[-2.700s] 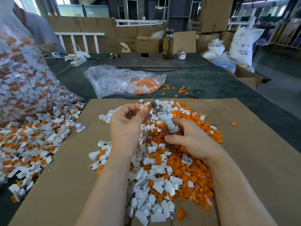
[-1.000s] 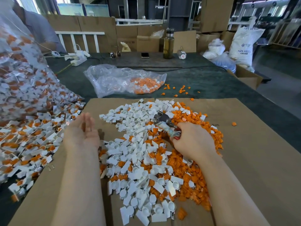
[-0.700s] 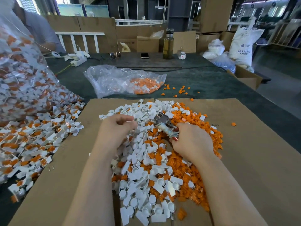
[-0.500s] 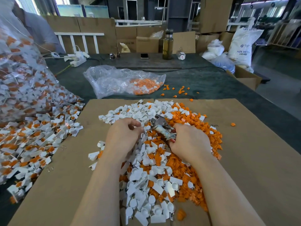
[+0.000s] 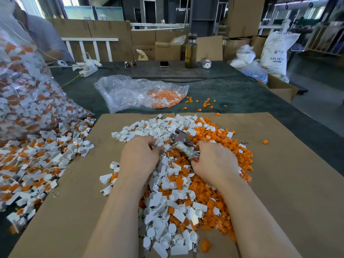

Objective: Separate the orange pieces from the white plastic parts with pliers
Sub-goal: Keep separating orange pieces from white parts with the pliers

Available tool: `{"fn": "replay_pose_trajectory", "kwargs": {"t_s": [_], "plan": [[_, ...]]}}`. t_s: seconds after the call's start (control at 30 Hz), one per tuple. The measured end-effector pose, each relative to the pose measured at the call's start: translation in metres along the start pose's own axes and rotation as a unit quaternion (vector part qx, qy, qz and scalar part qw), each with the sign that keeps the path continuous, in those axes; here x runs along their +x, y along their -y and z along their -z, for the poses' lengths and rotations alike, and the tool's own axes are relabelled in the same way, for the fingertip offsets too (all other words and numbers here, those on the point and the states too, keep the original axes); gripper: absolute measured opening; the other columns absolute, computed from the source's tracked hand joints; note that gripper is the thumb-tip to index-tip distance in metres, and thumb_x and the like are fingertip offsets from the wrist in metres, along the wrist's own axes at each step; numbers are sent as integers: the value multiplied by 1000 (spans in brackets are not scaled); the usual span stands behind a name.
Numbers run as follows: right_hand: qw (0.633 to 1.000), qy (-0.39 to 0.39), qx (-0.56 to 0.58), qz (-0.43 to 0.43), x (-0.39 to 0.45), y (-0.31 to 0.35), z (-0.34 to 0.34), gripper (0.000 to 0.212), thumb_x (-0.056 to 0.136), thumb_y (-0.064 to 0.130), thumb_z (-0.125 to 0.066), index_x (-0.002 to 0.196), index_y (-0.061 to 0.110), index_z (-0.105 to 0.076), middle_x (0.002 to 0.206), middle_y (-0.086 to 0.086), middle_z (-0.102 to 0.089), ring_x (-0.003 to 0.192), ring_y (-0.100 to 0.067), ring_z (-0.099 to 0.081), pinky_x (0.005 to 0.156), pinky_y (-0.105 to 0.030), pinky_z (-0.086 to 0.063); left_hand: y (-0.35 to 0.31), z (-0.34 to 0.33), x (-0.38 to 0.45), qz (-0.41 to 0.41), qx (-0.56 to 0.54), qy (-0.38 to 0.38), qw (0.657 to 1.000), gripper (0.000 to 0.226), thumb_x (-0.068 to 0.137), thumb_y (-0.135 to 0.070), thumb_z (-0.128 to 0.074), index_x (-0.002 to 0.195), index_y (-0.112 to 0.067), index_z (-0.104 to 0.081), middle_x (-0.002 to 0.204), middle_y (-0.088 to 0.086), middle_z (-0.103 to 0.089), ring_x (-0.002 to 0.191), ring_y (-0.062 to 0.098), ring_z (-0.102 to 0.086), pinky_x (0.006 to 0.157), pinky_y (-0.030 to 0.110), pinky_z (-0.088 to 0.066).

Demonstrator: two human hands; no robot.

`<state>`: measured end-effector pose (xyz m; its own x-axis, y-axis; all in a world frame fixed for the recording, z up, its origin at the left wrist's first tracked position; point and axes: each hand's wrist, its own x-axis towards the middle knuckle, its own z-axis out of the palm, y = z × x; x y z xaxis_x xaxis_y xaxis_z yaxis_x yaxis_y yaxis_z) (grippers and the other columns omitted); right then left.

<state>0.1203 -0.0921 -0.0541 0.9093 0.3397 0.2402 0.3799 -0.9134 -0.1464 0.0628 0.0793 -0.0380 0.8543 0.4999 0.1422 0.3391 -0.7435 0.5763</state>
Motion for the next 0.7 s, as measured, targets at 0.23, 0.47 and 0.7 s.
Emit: {"fn": "replay_pose_trajectory", "kwargs": {"t_s": [0.23,0.47,0.7], "plan": [[1000,-19,15,4,0,1,1,22,86,39,-61,82,27,-44,65,10,-44,54,-6,-40,42,-23,-28,-3,0,-1,9,-98,-32,995,23,97,-32,-59,77,-22,-66,72,-12,-64,66,5,-58,56,17,-39],[995,-61,77,-23,2,1,4,19,88,37,-61,85,25,-46,66,10,-48,56,-8,-48,44,-25,-40,-5,4,-2,59,-286,-30,956,11,95,-23,-65,93,-31,-72,63,-12,-71,50,-5,-62,43,11,-42],[977,-90,192,-25,2,3,7,15,90,34,-60,89,28,-46,70,15,-49,59,-7,-52,45,-24,-39,-12,9,-6,88,-388,-13,917,10,92,-25,-70,82,-24,-72,69,-7,-74,56,0,-66,48,13,-47]]}}
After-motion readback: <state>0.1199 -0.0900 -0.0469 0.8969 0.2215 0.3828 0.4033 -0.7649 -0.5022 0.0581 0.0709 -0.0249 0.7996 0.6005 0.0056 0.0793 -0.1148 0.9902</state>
